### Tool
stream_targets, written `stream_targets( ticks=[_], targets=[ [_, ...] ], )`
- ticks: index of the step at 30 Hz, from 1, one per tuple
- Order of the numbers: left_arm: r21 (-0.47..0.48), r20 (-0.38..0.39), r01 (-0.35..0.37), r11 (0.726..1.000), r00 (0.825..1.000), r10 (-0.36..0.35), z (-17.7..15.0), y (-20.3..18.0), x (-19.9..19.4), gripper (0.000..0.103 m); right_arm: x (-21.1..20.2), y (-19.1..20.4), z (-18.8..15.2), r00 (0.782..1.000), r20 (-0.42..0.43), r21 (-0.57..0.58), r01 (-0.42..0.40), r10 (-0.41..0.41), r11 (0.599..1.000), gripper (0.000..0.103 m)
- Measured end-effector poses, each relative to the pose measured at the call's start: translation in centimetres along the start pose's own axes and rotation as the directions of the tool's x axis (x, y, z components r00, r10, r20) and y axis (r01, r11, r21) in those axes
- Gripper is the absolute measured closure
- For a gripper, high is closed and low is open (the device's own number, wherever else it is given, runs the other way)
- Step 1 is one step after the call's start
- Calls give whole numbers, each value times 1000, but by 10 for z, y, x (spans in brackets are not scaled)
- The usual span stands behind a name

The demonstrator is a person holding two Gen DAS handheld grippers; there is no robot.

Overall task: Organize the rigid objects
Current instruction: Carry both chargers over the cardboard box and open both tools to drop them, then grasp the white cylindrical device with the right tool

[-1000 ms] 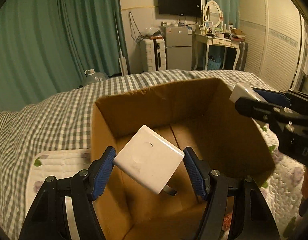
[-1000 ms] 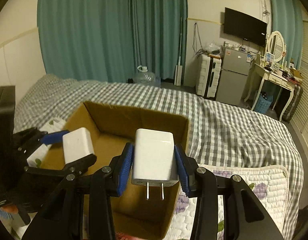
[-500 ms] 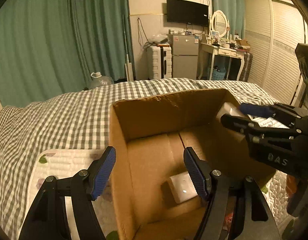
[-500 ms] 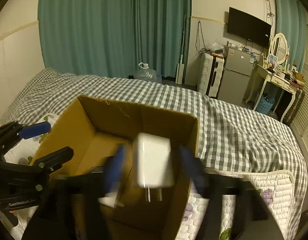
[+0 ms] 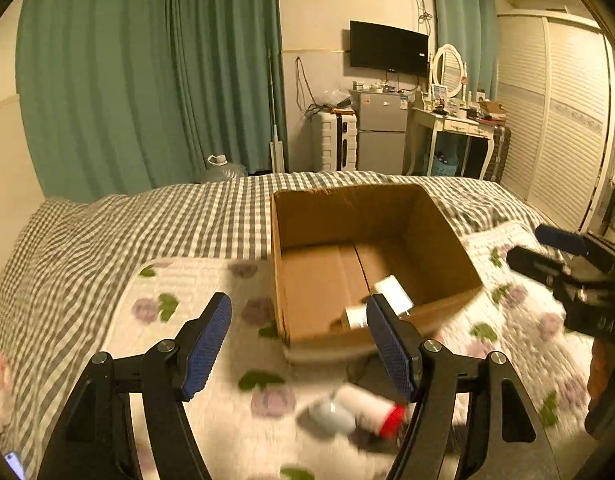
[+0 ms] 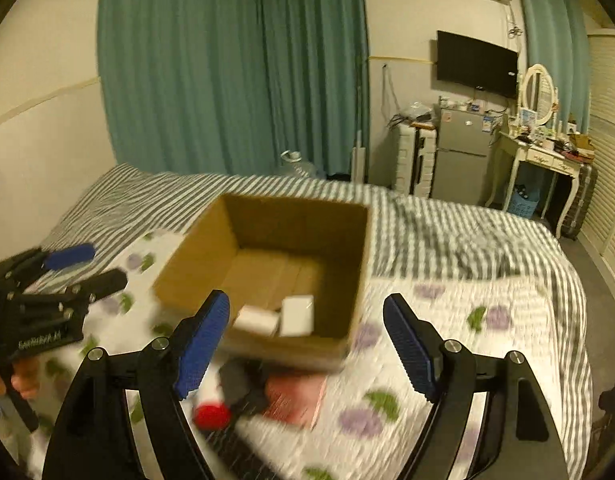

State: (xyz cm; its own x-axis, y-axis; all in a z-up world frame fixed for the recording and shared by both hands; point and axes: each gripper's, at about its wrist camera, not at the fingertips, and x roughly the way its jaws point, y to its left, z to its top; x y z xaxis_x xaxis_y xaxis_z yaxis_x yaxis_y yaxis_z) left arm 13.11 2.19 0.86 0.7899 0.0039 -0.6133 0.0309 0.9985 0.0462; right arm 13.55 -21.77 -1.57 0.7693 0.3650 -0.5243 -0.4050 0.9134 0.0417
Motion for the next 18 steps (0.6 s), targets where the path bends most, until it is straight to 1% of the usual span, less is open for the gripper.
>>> stream_targets(
  ticks=[3, 5, 6, 10, 11, 12, 14, 16, 18],
  targets=[
    [9, -23, -2, 1000, 1000, 2, -18, 1, -21, 30, -14, 19, -23, 999, -32, -23, -33, 32, 999, 24],
    [11, -40, -9, 1000, 999, 10, -34, 2, -31, 30, -18, 34, -44, 995, -72, -34, -72, 69, 997, 24],
    [11, -53, -14, 1000, 998, 15, -43, 1, -34, 30, -17, 42, -55, 991, -98, -43, -94, 90, 995, 24],
    [11, -94, -42, 999, 995, 43, -83, 0, -35, 30, -4, 70, -99, 972, -198, -71, -147, 130, 987, 24],
    [2, -105, -47, 999, 993, 47, -94, 0, -35, 30, 0, 76, -109, 968, -220, -76, -143, 123, 987, 24],
    [-12, -111, -30, 999, 993, 28, -103, 1, -35, 30, 4, 81, -117, 964, -241, -88, -141, 116, 986, 24],
    [-15, -125, -11, 1000, 992, 9, -117, 3, -31, 30, 12, 93, -131, 951, -281, -108, -165, 129, 980, 24],
    [-15, -149, -33, 999, 988, 30, -127, 6, -23, 30, 21, 102, -139, 940, -315, -139, -183, 131, 973, 24],
    [-29, -168, -30, 999, 986, 24, -132, 11, -17, 30, 29, 109, -143, 932, -338, -163, -192, 128, 968, 25]
  ],
)
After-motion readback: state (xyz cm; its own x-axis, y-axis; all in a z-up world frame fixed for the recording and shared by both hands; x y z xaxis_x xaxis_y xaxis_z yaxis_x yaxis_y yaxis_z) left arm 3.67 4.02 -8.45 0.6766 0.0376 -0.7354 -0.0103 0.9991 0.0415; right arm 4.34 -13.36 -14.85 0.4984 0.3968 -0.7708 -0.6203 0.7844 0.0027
